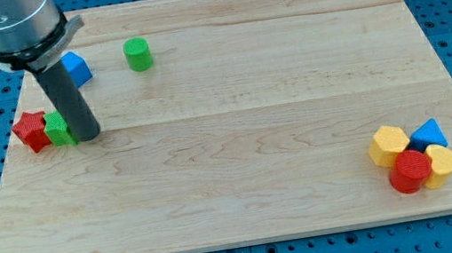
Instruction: Push the green circle into the green stars
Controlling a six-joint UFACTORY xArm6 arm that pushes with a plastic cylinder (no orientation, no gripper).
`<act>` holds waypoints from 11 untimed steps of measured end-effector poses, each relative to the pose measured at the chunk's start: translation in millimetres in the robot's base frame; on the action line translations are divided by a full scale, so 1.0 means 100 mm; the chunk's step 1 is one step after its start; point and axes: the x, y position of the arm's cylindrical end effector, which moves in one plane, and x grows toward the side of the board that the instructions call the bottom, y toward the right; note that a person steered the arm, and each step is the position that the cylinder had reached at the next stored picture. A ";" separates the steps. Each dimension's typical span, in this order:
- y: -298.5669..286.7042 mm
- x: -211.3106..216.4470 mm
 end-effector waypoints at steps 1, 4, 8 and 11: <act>0.54 -0.33; 0.76 -1.19; 0.90 -1.68; -0.52 -1.28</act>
